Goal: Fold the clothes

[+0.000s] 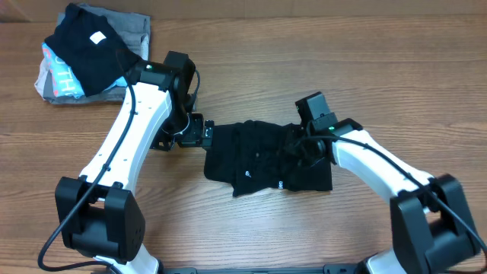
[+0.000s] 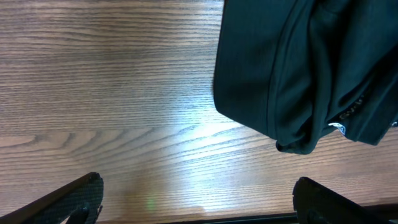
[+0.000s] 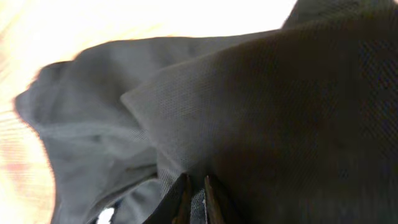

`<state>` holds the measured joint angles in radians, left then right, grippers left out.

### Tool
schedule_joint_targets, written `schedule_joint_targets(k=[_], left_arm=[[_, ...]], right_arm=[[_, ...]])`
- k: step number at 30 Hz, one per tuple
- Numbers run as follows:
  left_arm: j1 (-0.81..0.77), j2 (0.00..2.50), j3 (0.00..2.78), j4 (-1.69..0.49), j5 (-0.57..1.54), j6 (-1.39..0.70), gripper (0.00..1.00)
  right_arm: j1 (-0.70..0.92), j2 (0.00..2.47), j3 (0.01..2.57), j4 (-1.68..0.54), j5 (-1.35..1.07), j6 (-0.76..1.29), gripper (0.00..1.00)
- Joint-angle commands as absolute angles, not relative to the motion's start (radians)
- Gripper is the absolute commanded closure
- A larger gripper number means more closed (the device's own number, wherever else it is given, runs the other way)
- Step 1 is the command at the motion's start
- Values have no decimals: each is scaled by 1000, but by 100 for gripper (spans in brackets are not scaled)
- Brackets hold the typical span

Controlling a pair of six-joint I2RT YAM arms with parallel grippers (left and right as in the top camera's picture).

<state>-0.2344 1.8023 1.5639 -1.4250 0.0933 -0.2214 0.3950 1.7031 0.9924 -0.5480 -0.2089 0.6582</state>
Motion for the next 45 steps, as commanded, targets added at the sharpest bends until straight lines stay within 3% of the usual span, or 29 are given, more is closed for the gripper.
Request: schedule_joint_targets(k=[1,6,11,14,29,36,41,43,44,45], left_arm=[[-236,1810,1566,-1429,104,-205,0],[-236,1810,1566,-1428,104,-203,0],[-236,1810,1566,-1426,102,-202,0],[-236,1810,1566,-1427,105,-202,0],[-236,1810,1549,-1433,104,-201,0],[-236,1810,1499,-1385,105,-202,0],[-236,1810,1456,-1338,113,-200,0],[-235,1810,1430,-1296,172,-148,0],[-234,1810,1412,-1268,219,-106,0],[-233,1810,1394,-1242,252,-75,0]], right_arm=[[389,1695,995,-537,-219,666,90],[369,1586,1081,-676,-170,656,91],[364,1459,1135,-849,-232,599,77],[365,1450,1116,-925,-244,579,80],[347,1549,706,-517,-576,577,81],[346,1534,723,-526,-578,577,84],[347,1451,869,-674,-498,576,82],[347,1406,952,-788,-416,575,76],[347,1382,998,-857,-363,575,66],[347,1363,1039,-921,-319,575,39]])
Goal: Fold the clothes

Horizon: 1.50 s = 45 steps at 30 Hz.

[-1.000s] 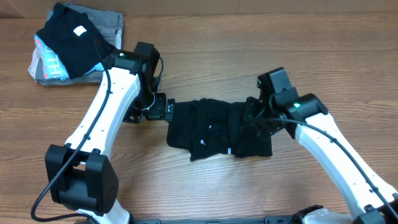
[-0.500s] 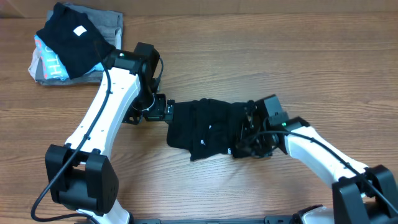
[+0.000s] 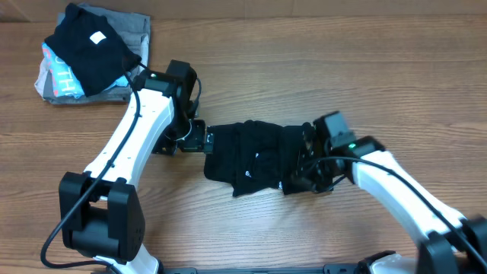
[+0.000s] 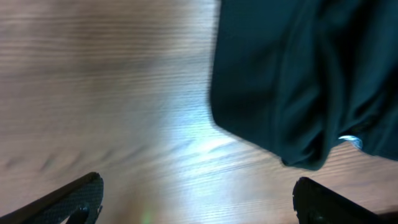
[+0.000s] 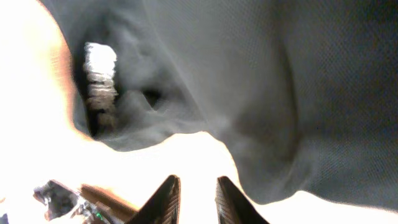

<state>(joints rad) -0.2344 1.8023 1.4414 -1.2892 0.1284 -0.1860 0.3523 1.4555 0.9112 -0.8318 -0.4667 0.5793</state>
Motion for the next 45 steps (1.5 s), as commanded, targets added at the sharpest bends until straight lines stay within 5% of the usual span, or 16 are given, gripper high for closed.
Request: schedule_joint_targets(k=[1,2,4,9,45], left_arm=[[-229,1810,1382,-1223,266,-64,0],[-224,1810,1366,-1199,272,-63,0],[-200,1810,1336,-1145,308,-44,0],[-94,1811,1283,-1057,556,80,0],[-15,1987,1118,-839,657,36,0]], right_arm=[[347,1350,1067,-970,-289,575,21],[347,1337,1098,-1023,-258,575,8],[347,1316,1143,-1115,-222,567,0],[347,1275,1150,-1190,-222,549,0],[348,1274,1150,-1149,-292,553,2]])
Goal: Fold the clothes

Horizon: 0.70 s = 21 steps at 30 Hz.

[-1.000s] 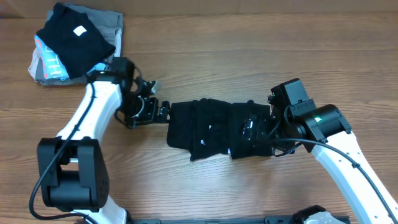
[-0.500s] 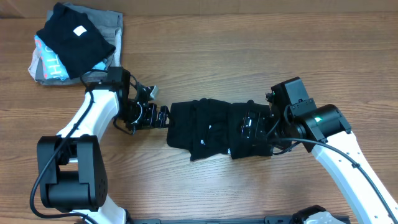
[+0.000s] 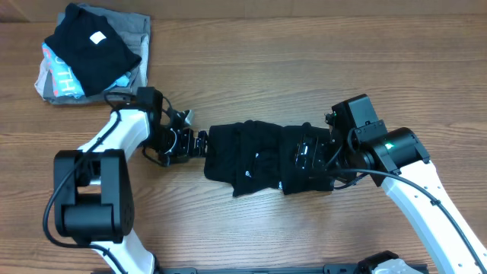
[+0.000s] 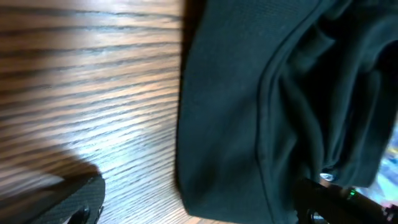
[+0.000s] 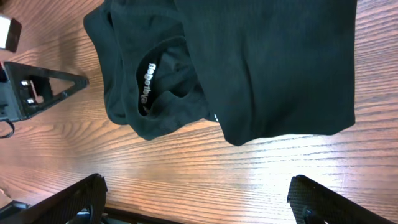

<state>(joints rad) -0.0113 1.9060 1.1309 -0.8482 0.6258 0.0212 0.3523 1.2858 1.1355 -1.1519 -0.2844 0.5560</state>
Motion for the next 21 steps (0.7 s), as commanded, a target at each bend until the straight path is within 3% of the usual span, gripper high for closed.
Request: schedule_joint_targets(k=[1,21], left_arm=[[-15,2010,1118,-837,669,45,0],[-151,2184,1118,-765,681,10,0]], right_arm=[[348,1274,1150,-1147,-292,553,2],[348,1274,1150,-1132,-316,553,2]])
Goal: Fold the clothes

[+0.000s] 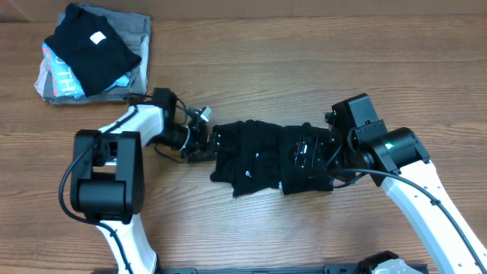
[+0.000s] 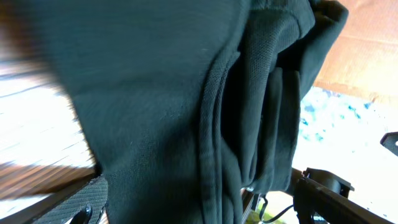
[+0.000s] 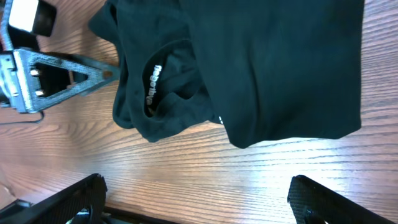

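A black garment (image 1: 262, 158) lies bunched and partly folded at the table's middle, its neck label (image 3: 151, 86) showing. My left gripper (image 1: 207, 141) lies low against the garment's left edge. Its fingers are open, and dark cloth (image 2: 161, 93) fills the space between them in the left wrist view (image 2: 199, 199). My right gripper (image 1: 306, 156) hovers open above the garment's right end. The right wrist view looks down on the garment and on bare wood between the right gripper's (image 3: 196, 199) spread fingertips.
A stack of folded clothes (image 1: 90, 47), black on grey with a blue-printed piece, sits at the far left corner. The wooden table (image 1: 319, 68) stretches around the garment. The left arm (image 1: 144, 122) lies close to the stack.
My left gripper has moved right, from just beside the garment's left edge into it, and the cloth now sits between its open fingers. The left edge is bunched slightly. The right arm has not moved.
First my right gripper was shut on the garment's right part over its middle, with the left gripper open beside the left edge. Then the right gripper stood low at the right end, jaws parted. Later it hovered open above that end, and the left gripper has come into the left edge.
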`<state>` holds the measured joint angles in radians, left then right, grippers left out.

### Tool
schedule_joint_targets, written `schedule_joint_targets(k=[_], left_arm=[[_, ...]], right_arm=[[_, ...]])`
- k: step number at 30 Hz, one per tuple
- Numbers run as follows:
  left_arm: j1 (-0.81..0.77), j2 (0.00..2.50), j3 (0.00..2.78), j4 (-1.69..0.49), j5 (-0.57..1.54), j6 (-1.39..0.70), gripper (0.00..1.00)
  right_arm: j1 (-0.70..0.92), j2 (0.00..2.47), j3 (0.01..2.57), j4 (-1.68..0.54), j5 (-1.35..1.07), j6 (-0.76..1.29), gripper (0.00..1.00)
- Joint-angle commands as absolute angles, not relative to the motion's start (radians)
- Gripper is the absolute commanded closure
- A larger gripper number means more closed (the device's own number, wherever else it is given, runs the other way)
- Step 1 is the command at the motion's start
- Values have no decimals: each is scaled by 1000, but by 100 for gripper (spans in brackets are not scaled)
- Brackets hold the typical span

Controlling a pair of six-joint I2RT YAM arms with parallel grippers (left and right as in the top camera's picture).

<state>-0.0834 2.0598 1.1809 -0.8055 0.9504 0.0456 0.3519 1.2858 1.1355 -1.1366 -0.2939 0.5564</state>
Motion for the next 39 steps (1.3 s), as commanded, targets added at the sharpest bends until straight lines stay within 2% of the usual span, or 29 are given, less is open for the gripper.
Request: schedule_joint_targets(k=[1,3,6,9,10,13,22,30,36,39], left_arm=[[-158,2184,1118,-755,681,-7,4],[-168,2184,1118,-738,681,-29,12],[-178,2184,1118,-728,681,-31,38],[-184,2184,1118,-728,682,-31,48],[-184,2184,1118,-727,682,-31,64],[-182,2184,1121,-723,680,-31,96],[-36,2181,1192,-850,600,-79,96],[126,2176,1370,-1100,520,-79,96],[124,2116,1498,-1246,477,-67,96],[98,2057,1539,-1284,453,-68,96]], right_arm=[[348,1274,1150,-1132,-316,552,2],[348,1274,1149,-1133,-316,552,2],[348,1274,1149,-1136,-316,550,2],[348,1275,1143,-1135,-316,549,2],[348,1274,1138,-1132,-316,550,2],[348,1275,1129,-1131,-315,549,2],[348,1275,1123,-1131,-315,545,2],[348,1275,1122,-1123,-281,546,2],[348,1279,1083,-1048,-282,554,2],[361,1285,1028,-975,-310,553,9]])
